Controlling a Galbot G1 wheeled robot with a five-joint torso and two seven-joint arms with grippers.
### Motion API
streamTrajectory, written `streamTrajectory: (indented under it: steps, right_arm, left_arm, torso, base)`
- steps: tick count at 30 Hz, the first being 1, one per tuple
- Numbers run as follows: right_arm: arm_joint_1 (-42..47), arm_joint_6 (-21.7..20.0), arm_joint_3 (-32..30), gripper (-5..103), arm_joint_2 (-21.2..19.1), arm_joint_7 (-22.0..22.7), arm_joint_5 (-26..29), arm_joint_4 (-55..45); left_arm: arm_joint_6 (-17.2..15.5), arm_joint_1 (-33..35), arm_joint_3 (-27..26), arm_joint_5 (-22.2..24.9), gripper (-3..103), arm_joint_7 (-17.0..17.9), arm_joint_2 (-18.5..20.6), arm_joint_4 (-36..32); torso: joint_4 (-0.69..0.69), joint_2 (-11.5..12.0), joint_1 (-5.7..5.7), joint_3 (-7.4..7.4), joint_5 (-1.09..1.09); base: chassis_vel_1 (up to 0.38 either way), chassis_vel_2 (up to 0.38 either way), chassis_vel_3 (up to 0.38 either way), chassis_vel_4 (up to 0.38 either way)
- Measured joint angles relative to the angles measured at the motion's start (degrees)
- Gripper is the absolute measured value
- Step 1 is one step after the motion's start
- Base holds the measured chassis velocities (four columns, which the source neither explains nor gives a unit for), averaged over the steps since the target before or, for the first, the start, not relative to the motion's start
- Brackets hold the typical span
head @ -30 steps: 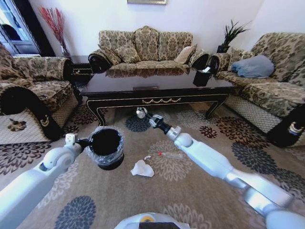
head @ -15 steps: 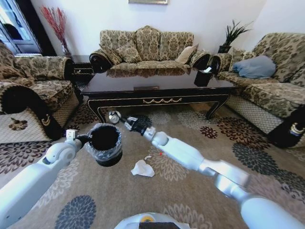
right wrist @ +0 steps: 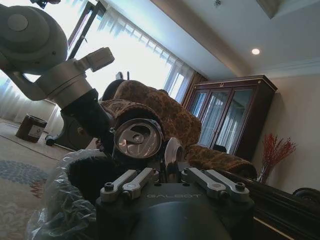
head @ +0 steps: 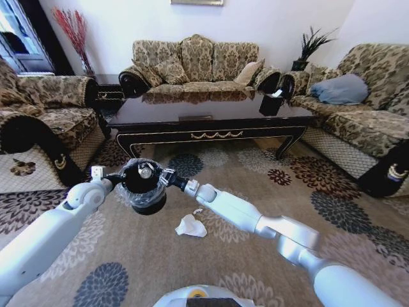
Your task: Move to the front of the table and pick up the trash from the floor, then place it into the trash bin.
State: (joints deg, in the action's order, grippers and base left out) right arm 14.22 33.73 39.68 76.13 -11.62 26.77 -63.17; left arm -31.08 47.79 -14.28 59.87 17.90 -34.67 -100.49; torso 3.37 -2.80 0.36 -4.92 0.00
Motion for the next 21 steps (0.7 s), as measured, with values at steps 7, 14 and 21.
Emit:
streamTrajectory:
  steps: [7,14,21]
  right_arm:
    - [-0.24,-0.02,-0.26,30,0.04,-0.94,0.11,1.39]
    - [-0.26,0.44,-1.85,52,-0.61,-2.02,0.31,1.42]
    - [-1.40,-4.63,-6.70,80,-4.67,-1.83,0.29,-0.62]
  left_arm:
    - [0.26,-0.71,1.16,0.02,4,-0.03,-0.26,0.11]
    - [0.26,-0.91,1.15,0.48,4,-0.01,0.95,0.08]
    - [0.27,2.90,-3.38,1.11,4,-0.18,3.39,-1.04]
  torso:
    - [0.01,0.00,0.00,0.00,0.00]
    - [0.00,0.00,0.00,0.00,0.01]
    - [0.00,0.00,0.00,0.00,0.01]
  base:
    - [0.000,0.000,0.000,0.000]
    - [0.000,0.000,0.000,0.000]
    - [0.000,0.000,0.000,0.000]
